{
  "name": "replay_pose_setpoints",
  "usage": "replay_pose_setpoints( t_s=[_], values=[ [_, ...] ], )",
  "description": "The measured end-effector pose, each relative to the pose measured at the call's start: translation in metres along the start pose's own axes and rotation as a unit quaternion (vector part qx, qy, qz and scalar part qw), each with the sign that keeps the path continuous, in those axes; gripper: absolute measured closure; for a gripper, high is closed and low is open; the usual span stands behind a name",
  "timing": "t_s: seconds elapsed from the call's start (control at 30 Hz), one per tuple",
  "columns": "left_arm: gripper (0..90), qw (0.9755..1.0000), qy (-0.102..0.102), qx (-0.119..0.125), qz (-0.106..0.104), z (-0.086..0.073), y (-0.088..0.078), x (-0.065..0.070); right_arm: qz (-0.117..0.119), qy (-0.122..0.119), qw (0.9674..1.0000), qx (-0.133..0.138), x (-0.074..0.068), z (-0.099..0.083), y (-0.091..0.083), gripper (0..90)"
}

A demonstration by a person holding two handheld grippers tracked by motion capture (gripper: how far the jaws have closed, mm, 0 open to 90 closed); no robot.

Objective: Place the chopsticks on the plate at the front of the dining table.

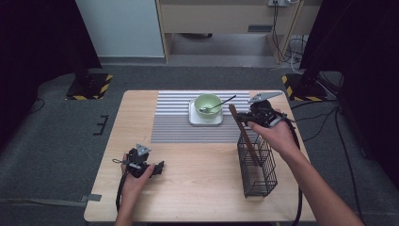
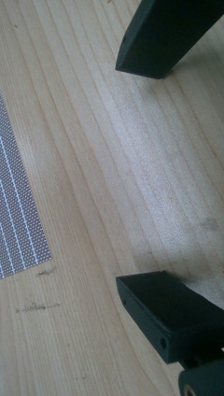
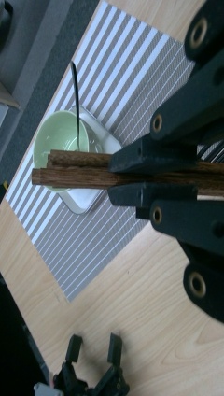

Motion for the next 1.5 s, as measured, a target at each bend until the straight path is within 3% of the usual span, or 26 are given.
replay_pose_setpoints(
  t_s=[0.27,0.7,0.73,0.9,1.07,1.1,1.27,1.4,1.5],
  values=[
    [0.1,1.0,0.0,0.0,0.0,0.0,0.0,0.0,0.007,0.014,0.9997,0.016,0.004,0.005,-0.007,84.3],
    [3.9,1.0,0.006,0.005,0.005,0.004,0.0,0.003,0.031,0.036,0.9965,0.068,0.013,0.029,-0.028,84.5],
    [3.9,0.9999,0.014,0.009,0.003,0.007,-0.002,0.005,0.034,0.04,0.996,0.073,0.015,0.033,-0.029,84.4],
    [4.3,0.9996,0.011,0.025,0.0,0.018,-0.007,0.012,0.035,0.041,0.9948,0.086,0.015,0.041,-0.037,84.5],
    [4.2,0.9991,0.026,0.029,-0.014,0.031,-0.007,0.028,0.034,0.039,0.9938,0.099,0.015,0.051,-0.049,84.5],
    [4.3,0.9988,0.033,0.034,-0.009,0.036,-0.008,0.03,0.031,0.039,0.9934,0.103,0.015,0.055,-0.054,84.5],
    [4.6,0.9978,0.043,0.049,-0.013,0.049,-0.013,0.034,0.026,0.041,0.9923,0.114,0.017,0.063,-0.063,84.5],
    [4.7,0.9955,0.044,0.075,-0.037,0.067,-0.026,0.041,0.023,0.048,0.9889,0.139,0.019,0.078,-0.081,84.5],
    [4.8,0.9947,0.043,0.079,-0.05,0.073,-0.03,0.045,0.023,0.049,0.987,0.151,0.019,0.084,-0.089,84.5]
  ],
)
Point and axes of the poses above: each handheld gripper's, and its own axes: y roughly forward along the jaws, z roughly out of its top, x roughly to its right, the point moved 10 cm from there along y, roughly forward along the jaws, and after that the axes turned 7 degrees about -z, right-handed, at the moved point
